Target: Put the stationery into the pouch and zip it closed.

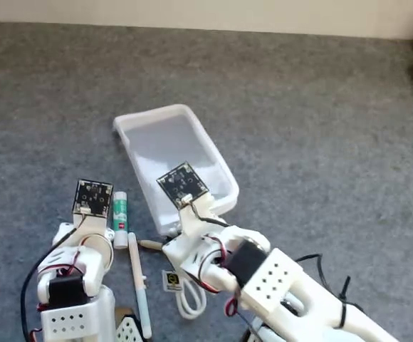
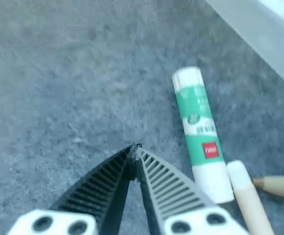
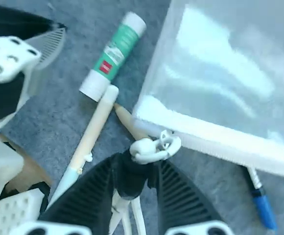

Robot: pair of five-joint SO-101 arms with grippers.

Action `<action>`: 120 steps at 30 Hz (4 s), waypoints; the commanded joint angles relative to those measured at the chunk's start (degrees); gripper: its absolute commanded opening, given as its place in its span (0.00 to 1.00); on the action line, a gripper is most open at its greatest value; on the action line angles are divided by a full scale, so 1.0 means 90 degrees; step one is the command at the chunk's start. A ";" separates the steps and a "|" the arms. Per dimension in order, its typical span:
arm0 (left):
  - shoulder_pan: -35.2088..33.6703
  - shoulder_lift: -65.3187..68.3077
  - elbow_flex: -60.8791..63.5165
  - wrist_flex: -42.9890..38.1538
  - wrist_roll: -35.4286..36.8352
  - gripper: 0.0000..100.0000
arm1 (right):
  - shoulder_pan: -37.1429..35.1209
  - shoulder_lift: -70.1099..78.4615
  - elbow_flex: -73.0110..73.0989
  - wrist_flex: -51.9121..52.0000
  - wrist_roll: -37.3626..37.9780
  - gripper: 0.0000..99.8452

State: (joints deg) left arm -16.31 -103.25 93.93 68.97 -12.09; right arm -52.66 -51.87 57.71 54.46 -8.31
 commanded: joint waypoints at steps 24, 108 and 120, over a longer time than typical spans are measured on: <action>0.1040 -0.0015 -0.2457 0.0059 0.2120 0.27 | 0.0630 -0.1324 0.0103 -0.1040 0.1778 0.00; 0.1871 -0.0015 -0.1880 -0.0088 0.1074 0.01 | 0.2144 -0.1363 0.0669 -0.0757 0.1807 0.00; 0.1392 -0.0015 -0.1871 -0.0098 0.1074 0.01 | 0.2691 -0.1363 0.0679 -0.0757 0.1817 0.00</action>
State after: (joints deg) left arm -2.07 -103.78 77.49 69.32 -1.98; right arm -29.89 -62.24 64.31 47.52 7.34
